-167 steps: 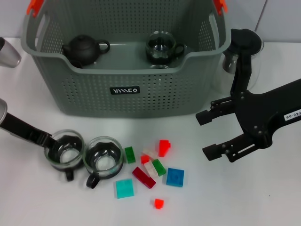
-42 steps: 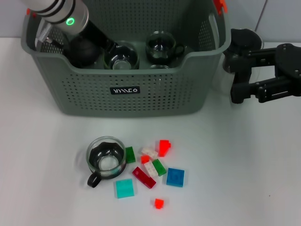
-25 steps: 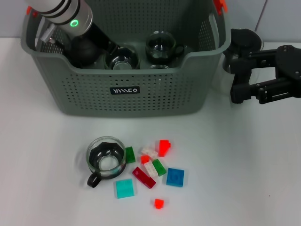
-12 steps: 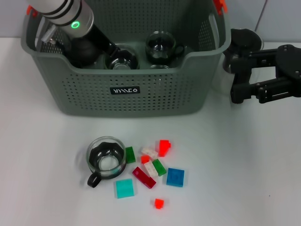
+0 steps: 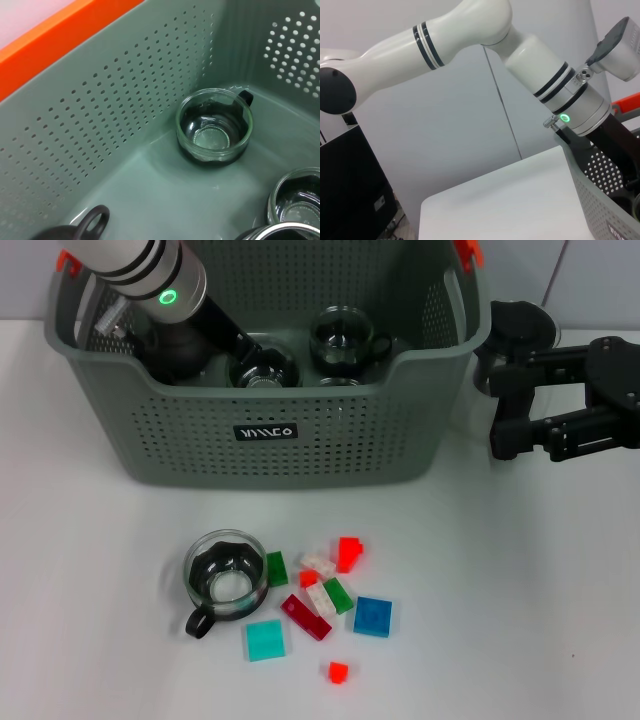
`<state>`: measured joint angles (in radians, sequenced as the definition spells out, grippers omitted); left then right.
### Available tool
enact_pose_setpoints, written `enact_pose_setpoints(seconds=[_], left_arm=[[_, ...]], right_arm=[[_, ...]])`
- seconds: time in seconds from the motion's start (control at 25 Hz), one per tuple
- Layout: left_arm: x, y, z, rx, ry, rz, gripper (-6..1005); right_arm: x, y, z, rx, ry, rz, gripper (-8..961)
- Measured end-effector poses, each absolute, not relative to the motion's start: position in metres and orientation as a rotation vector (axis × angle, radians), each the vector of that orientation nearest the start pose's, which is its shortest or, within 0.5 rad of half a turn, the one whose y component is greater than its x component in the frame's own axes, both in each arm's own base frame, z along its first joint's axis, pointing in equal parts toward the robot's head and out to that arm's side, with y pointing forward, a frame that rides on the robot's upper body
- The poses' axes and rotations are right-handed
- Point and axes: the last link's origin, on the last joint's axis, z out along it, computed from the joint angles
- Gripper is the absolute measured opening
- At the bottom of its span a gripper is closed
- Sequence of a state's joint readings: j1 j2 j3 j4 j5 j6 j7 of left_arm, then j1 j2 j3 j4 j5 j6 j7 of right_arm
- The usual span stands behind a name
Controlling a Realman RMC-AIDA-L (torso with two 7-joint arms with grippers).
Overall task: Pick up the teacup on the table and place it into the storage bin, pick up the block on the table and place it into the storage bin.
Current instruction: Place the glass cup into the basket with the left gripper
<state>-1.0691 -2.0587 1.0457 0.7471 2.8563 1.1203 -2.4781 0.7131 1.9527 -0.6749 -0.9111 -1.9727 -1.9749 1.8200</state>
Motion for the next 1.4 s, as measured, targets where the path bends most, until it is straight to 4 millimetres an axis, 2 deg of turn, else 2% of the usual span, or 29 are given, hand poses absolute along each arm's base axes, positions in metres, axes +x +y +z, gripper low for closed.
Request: enact_pose_setpoints(seconds=[1.4], left_arm=[[-0.1468,0.4696,-0.0083,-2.369,-0.735,0.417,102]], right_arm=[[0.175,0.3489,0.0879,-3.041,0.552,0.742,898]])
